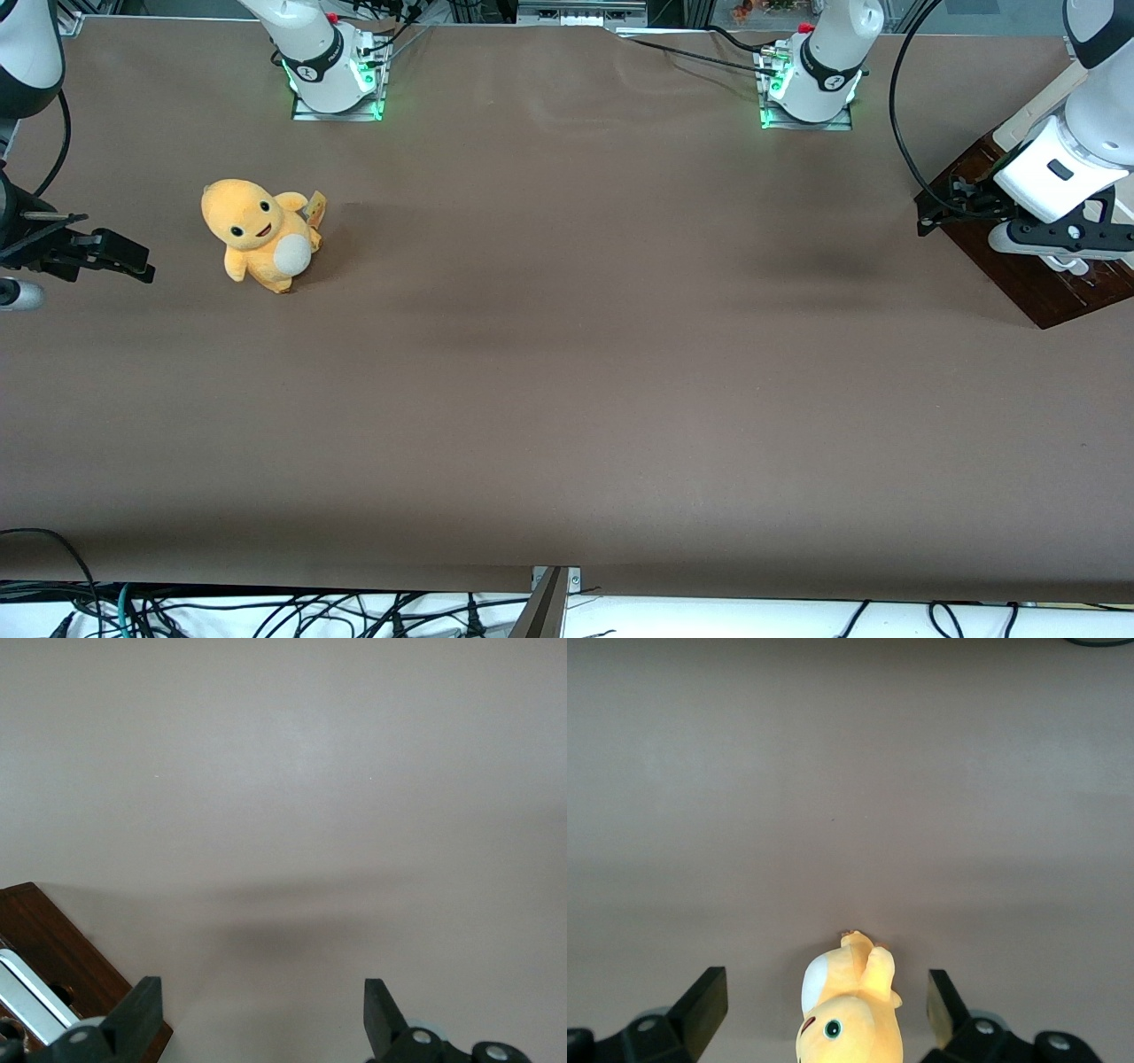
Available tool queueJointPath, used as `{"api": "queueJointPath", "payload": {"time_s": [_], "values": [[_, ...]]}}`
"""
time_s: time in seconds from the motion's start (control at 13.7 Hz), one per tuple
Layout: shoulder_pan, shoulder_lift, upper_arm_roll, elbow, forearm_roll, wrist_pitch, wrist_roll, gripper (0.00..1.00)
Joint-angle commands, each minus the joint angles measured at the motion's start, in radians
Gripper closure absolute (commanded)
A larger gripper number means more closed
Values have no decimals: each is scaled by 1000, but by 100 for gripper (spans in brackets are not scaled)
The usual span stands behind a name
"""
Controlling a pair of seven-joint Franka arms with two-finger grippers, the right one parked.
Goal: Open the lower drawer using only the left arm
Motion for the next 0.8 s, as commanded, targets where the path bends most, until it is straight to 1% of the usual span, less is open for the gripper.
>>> {"api": "queueJointPath", "payload": {"time_s": [0.0, 0.73], "values": [[-1, -8, 4, 9, -24, -18, 2, 0], [-1, -8, 4, 9, -18, -18, -6, 0]]}}
